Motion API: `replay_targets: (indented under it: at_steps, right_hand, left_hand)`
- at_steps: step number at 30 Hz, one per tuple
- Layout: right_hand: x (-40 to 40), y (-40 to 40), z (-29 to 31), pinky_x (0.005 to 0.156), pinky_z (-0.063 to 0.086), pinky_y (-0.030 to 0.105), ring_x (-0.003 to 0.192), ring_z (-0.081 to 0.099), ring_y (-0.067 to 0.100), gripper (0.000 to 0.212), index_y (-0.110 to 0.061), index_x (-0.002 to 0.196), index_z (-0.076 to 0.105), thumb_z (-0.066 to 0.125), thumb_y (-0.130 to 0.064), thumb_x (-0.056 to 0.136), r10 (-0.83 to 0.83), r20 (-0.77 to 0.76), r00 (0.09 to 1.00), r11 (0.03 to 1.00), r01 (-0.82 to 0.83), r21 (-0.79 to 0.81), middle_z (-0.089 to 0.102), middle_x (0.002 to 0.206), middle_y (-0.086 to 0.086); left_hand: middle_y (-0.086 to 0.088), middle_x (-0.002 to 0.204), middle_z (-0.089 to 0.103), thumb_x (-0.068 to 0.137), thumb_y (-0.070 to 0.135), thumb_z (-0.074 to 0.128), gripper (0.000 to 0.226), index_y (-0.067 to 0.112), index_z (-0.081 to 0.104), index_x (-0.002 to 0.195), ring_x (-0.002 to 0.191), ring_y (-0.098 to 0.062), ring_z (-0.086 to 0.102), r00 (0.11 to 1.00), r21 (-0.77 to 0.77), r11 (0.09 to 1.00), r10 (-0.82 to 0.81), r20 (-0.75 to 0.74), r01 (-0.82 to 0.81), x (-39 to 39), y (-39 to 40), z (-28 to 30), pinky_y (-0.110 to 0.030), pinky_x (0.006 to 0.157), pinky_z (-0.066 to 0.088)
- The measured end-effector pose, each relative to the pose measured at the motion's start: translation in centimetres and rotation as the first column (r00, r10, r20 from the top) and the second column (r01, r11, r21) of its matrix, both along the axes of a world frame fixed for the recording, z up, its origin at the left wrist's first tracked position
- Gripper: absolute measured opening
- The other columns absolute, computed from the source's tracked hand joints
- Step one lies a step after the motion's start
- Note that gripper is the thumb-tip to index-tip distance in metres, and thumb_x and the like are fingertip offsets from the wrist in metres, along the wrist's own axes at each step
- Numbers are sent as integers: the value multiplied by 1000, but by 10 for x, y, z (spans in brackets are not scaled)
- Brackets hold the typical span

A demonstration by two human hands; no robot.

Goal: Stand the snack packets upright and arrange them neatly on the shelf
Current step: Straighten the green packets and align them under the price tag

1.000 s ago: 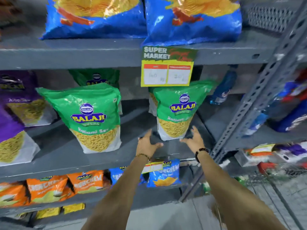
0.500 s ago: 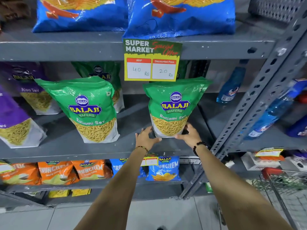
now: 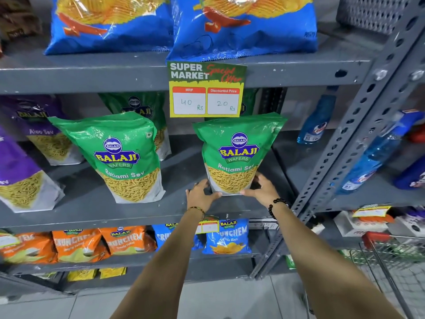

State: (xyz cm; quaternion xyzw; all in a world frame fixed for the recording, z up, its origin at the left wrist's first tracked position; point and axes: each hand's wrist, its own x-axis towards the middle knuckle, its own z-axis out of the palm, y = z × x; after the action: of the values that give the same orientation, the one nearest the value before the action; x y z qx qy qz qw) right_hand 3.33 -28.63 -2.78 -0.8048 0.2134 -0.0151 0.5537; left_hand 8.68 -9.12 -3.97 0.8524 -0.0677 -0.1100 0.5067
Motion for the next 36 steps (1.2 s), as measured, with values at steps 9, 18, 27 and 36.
replay_targets:
  at_steps: [9,18,27,36]
  right_hand:
    - [-3,-3,-1,109,36,42,126,48,21,78,-15,130,46,82,-10,61,-14,27,1000,998,13,58,54,136,8]
    - [-3,-6,-2,108,38,46,124,51,22,76,-14,127,48,83,-9,60,-28,29,999,996,26,82,57,132,9]
    - [-3,-8,-4,109,36,48,124,50,24,76,-14,126,49,83,-9,59,-30,28,999,996,28,84,57,132,10]
    - [-3,-9,-3,109,37,46,124,49,23,77,-15,126,49,84,-10,58,-28,16,999,996,26,85,57,132,9]
  left_hand:
    - [-9,128,64,76,28,75,53,10,56,121,122,-28,54,1000,41,999,-3,17,3,-1,0,3,-57,116,22]
    - [-8,128,64,76,28,75,53,11,56,123,121,-28,56,1000,47,999,-4,14,4,-1,-4,4,-57,115,26]
    - [-5,126,66,75,33,74,54,15,55,122,125,-27,51,999,110,994,8,38,-12,0,-4,1,-60,117,11]
    - [-8,126,65,76,31,74,57,13,53,126,126,-28,51,999,97,995,-10,38,7,-2,-3,3,-61,116,16]
